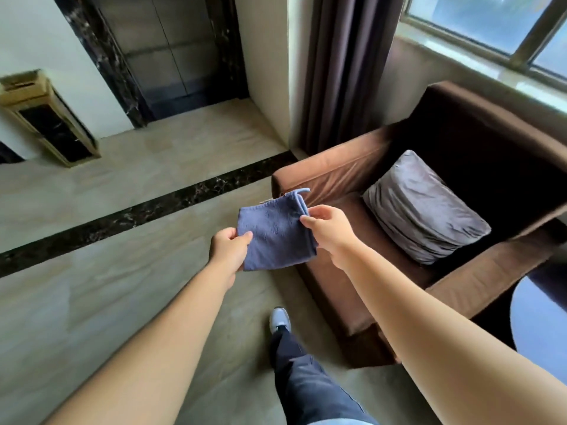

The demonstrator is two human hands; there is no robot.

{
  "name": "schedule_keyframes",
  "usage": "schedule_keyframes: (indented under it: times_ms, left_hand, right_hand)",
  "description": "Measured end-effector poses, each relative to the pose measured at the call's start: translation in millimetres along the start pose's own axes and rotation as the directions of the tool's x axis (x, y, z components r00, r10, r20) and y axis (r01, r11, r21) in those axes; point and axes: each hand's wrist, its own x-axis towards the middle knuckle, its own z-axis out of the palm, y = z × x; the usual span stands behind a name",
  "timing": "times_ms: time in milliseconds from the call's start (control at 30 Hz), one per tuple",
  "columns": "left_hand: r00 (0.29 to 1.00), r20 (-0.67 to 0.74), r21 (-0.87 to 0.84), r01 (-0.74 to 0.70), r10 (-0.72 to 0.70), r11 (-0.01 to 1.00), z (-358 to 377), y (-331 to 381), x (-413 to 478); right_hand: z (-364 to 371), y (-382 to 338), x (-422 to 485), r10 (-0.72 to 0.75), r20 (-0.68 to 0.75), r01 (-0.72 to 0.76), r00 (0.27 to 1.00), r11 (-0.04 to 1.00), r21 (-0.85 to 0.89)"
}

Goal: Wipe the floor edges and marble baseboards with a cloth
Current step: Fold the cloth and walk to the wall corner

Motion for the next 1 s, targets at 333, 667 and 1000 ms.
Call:
schedule_keyframes:
  times_ms: [333, 667, 1000]
  left_hand:
    - [0.997, 0.047, 0.073, -0.065, 0.062, 0.995, -3, 117, 211]
    - [0.985, 0.172, 0.126, -0.049, 0.027, 0.991, -23, 204, 433]
    - [0.956, 0.285, 0.265, -0.015, -0.064, 0.964, 5, 318, 681]
  right_hand:
    - [70, -58, 214, 0.141, -0.038, -0.140, 0.989, 0.990, 0.022]
    - [162, -114, 401, 0.265, -0.031, -0.263, 0.964, 0.963, 0.065]
    - [237, -166, 604, 0.400, -0.180, -0.380, 0.899, 0.915, 0.136]
